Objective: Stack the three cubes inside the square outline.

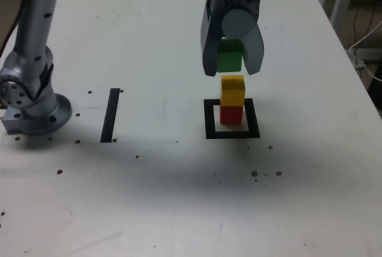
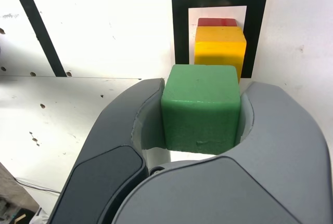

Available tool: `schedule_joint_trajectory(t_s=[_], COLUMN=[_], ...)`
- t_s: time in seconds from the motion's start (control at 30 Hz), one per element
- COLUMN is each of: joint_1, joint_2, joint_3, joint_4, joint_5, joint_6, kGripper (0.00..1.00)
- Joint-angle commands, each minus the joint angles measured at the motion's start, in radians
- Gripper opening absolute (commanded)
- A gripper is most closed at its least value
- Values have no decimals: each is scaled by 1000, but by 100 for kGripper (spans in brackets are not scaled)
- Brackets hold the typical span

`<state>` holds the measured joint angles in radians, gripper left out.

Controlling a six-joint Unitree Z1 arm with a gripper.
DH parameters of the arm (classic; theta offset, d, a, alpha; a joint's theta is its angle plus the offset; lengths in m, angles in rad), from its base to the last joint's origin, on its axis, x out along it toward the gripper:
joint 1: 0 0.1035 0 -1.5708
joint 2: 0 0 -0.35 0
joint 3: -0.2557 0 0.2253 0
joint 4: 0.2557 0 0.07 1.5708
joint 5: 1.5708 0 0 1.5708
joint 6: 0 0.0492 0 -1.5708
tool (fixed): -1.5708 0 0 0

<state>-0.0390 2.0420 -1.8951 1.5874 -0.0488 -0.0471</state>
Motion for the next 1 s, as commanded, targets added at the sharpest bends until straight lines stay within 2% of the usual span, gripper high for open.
schedule_joint_trajectory(t_s=[0.0,0.97], joint_1=[-2,4], joint_2=[12,84], joint_3=[-6,-2], joint_4=[23,-2], joint_5=[-4,-10], joint_6=[-2,13], kGripper=[31,31])
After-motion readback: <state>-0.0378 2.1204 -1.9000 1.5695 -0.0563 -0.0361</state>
